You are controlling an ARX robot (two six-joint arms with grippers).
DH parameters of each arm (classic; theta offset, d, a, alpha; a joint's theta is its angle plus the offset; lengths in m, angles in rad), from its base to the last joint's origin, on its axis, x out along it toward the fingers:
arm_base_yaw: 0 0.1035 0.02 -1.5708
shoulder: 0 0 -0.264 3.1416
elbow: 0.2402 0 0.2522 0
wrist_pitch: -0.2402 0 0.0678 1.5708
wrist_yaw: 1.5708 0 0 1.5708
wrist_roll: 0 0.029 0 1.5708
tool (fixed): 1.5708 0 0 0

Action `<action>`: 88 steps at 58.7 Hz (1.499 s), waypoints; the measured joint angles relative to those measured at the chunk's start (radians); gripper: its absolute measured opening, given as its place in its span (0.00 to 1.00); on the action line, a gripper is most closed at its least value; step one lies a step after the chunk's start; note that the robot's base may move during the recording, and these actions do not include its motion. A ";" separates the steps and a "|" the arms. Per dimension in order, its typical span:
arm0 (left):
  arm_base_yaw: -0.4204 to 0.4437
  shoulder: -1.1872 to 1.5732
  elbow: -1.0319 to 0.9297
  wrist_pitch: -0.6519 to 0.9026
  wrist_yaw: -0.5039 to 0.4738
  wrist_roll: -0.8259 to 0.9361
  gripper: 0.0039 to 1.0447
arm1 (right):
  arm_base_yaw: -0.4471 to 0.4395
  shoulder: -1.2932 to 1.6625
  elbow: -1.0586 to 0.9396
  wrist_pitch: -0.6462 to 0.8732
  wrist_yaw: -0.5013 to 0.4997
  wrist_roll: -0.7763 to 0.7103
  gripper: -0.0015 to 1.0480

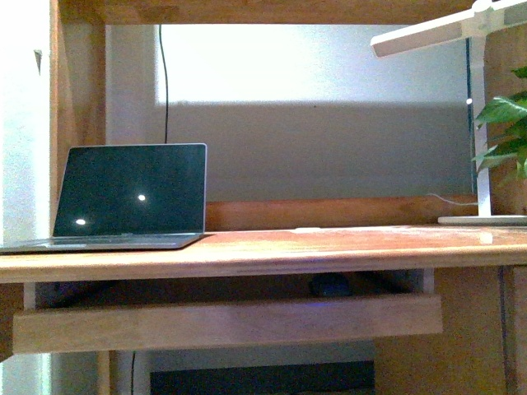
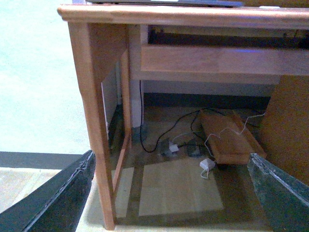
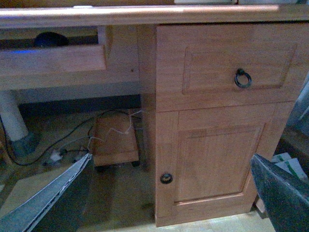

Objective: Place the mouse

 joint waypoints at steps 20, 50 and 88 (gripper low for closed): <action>0.000 0.034 0.029 -0.081 0.012 -0.041 0.93 | 0.000 0.000 0.000 0.000 0.000 0.000 0.93; 0.324 0.983 0.278 0.344 0.512 0.623 0.93 | 0.000 0.000 0.000 0.000 0.000 0.000 0.93; 0.200 1.857 0.710 0.933 0.566 1.377 0.93 | 0.000 0.000 0.000 0.000 0.000 0.000 0.93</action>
